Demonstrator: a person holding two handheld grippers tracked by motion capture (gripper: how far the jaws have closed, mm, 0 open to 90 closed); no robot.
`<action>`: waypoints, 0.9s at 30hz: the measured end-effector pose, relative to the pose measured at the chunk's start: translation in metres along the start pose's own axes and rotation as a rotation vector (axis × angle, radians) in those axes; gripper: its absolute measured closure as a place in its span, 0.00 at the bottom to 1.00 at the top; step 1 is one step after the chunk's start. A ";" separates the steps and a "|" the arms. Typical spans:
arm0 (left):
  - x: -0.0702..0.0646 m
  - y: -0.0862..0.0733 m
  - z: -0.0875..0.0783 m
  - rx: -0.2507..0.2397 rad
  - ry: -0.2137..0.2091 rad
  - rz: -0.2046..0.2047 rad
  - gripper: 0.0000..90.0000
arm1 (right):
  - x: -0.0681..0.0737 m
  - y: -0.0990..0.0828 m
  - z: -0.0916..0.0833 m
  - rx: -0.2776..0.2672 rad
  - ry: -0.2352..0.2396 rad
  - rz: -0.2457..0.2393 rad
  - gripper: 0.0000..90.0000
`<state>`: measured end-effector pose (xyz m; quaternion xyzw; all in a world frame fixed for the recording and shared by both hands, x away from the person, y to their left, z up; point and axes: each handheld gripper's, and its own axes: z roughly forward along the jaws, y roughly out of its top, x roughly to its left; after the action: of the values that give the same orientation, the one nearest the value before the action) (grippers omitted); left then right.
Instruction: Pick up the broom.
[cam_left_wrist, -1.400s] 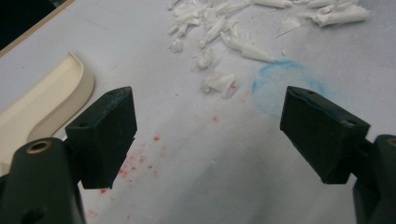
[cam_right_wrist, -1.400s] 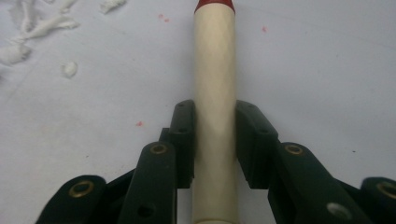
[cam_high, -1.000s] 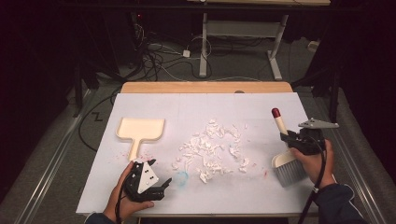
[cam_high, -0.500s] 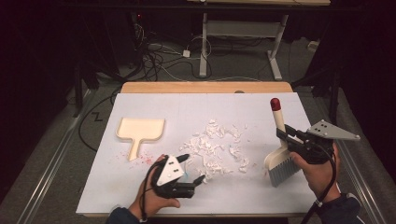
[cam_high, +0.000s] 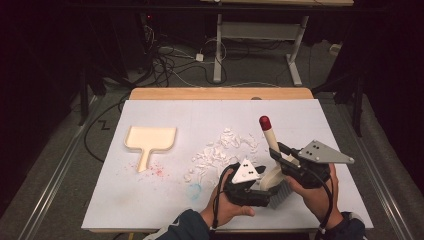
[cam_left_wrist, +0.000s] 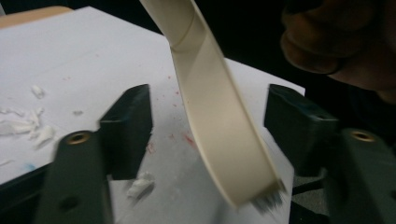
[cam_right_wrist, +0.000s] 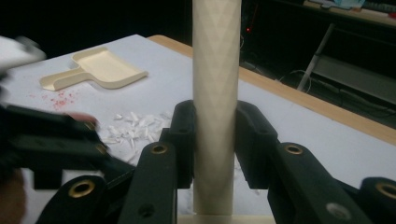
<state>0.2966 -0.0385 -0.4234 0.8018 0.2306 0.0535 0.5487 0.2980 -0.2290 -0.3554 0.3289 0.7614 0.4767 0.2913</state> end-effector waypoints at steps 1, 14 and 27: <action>0.001 -0.001 0.001 -0.011 0.001 -0.010 0.41 | 0.003 0.000 0.000 -0.008 0.006 -0.009 0.80; 0.021 -0.002 -0.024 0.008 -0.039 0.031 0.72 | 0.003 0.003 -0.015 -0.072 0.103 -0.051 0.73; 0.027 -0.007 -0.072 0.105 -0.192 0.263 0.72 | 0.002 -0.017 0.000 0.167 0.473 -0.297 0.45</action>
<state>0.2938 0.0365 -0.4064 0.8539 0.0729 0.0359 0.5140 0.2931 -0.2336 -0.3715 0.1163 0.8846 0.4279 0.1444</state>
